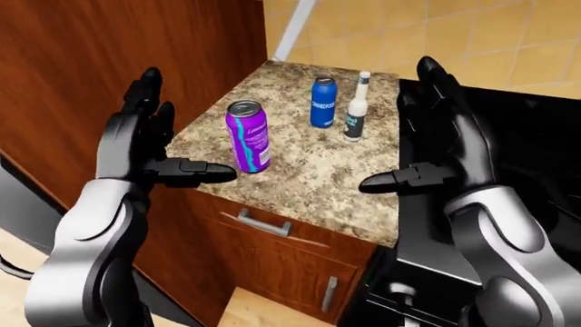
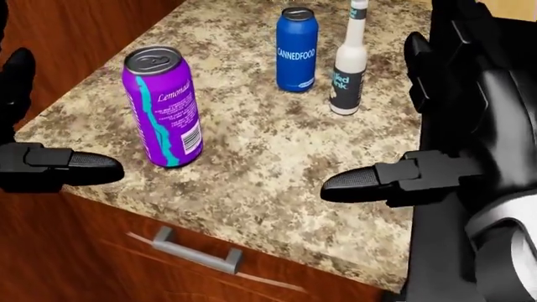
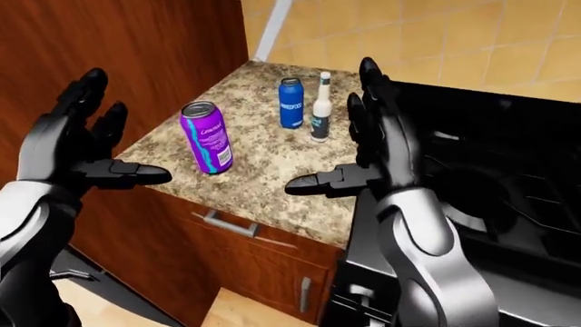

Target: Move the drinks to the dining counter.

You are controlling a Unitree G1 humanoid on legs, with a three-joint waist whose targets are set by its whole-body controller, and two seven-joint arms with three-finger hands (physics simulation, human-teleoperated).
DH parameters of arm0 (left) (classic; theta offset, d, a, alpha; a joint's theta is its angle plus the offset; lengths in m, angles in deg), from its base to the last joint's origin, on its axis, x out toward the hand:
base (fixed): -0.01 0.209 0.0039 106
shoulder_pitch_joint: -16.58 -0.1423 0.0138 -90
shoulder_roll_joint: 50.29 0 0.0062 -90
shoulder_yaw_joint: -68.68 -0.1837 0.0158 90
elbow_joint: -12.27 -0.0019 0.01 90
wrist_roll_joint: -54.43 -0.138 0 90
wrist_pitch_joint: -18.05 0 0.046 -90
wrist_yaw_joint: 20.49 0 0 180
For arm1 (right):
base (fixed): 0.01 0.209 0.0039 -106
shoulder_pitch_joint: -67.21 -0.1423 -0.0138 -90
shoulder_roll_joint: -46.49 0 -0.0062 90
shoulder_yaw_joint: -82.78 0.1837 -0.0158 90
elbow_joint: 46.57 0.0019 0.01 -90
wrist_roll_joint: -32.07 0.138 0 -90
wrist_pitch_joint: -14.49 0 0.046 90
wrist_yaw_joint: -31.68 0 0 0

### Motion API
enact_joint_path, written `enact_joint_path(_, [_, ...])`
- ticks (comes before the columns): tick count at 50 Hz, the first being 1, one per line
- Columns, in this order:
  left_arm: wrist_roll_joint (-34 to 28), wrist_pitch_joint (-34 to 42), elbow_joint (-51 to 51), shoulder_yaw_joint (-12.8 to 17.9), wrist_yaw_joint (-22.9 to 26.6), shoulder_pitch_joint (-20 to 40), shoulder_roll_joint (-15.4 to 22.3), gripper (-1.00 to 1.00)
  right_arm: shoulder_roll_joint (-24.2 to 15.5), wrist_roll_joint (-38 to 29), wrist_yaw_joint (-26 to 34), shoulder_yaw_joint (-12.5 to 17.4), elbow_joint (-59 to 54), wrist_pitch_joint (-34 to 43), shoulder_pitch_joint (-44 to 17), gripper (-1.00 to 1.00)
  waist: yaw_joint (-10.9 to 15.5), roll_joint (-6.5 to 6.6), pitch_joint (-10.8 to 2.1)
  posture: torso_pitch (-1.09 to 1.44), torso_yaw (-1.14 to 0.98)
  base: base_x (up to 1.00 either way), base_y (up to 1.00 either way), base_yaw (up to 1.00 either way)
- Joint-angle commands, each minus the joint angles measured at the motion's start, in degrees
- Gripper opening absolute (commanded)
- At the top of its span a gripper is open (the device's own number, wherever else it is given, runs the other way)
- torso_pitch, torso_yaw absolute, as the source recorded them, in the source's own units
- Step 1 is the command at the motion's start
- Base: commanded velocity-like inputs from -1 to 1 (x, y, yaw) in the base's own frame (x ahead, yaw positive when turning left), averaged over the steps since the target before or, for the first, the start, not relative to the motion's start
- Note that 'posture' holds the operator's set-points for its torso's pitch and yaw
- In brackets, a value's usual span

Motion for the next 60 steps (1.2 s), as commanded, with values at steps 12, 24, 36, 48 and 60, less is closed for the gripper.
enact_joint_path(12, [0.73, -1.77, 2.54, -1.14, -0.43, 1.68, 0.3, 1.0, -1.14, 1.55, -1.62, 2.06, 1.74, -2.29, -1.32, 1.0, 0.52, -3.84, -1.49, 0.0, 0.0, 0.03, 0.0, 0.0])
enact_joint_path(24, [0.29, -2.04, 3.49, -0.93, 0.16, 0.18, 0.1, 1.0, -1.13, 1.95, -2.89, 1.34, 1.11, -2.91, -2.26, 1.0, -0.16, -3.11, -1.3, 0.0, 0.0, 0.0, 0.0, 0.0])
enact_joint_path(36, [-0.94, -2.9, 2.49, -1.6, 0.76, 0.32, -0.44, 1.0, -1.3, -1.26, -7.25, -1.37, -8.12, -0.83, -12.26, 1.0, -0.07, -3.19, -0.93, 0.0, 0.0, 0.0, 0.0, 0.0])
enact_joint_path(48, [-1.8, -2.96, 0.96, -2.76, 0.85, 2.13, -0.46, 1.0, -7.36, -6.19, -9.34, -3.0, -35.73, 2.43, -36.1, 1.0, 0.2, -3.18, -0.63, 0.0, 0.0, 0.0, 0.0, 0.0])
enact_joint_path(60, [-3.33, -4.11, -0.81, -3.96, 1.63, 2.83, -1.02, 1.0, -3.83, -18.35, -5.18, -5.58, -75.94, -24.83, -46.93, 1.0, -0.21, -2.65, -1.33, 0.0, 0.0, 0.0, 0.0, 0.0])
